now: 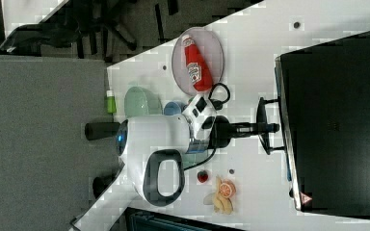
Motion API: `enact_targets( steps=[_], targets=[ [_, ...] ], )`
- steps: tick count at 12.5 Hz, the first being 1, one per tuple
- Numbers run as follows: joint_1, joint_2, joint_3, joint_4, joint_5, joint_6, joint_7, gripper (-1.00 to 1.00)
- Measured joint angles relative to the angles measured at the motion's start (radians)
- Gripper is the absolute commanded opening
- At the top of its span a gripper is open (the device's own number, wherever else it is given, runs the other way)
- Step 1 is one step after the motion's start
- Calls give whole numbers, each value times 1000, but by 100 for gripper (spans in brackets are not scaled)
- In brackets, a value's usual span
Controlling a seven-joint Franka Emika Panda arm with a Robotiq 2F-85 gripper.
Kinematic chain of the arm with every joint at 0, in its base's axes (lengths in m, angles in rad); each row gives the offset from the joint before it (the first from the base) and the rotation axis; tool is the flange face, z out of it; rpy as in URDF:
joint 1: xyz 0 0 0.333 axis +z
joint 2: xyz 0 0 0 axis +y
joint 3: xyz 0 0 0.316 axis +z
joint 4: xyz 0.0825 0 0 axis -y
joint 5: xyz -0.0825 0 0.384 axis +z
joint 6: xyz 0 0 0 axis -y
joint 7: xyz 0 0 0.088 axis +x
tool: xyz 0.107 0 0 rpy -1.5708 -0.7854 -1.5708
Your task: Flap open oven.
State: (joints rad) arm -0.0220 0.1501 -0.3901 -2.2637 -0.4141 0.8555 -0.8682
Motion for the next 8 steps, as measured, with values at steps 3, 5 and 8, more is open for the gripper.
enact_targets(
  steps=[3, 5, 8],
  targets=[
    [25, 5, 33, -18, -96, -11, 104, -65],
    [40, 36, 72, -16, -200, -9, 200, -65],
    [75, 111, 137, -18, -287, -7, 412, -65]
  ],
)
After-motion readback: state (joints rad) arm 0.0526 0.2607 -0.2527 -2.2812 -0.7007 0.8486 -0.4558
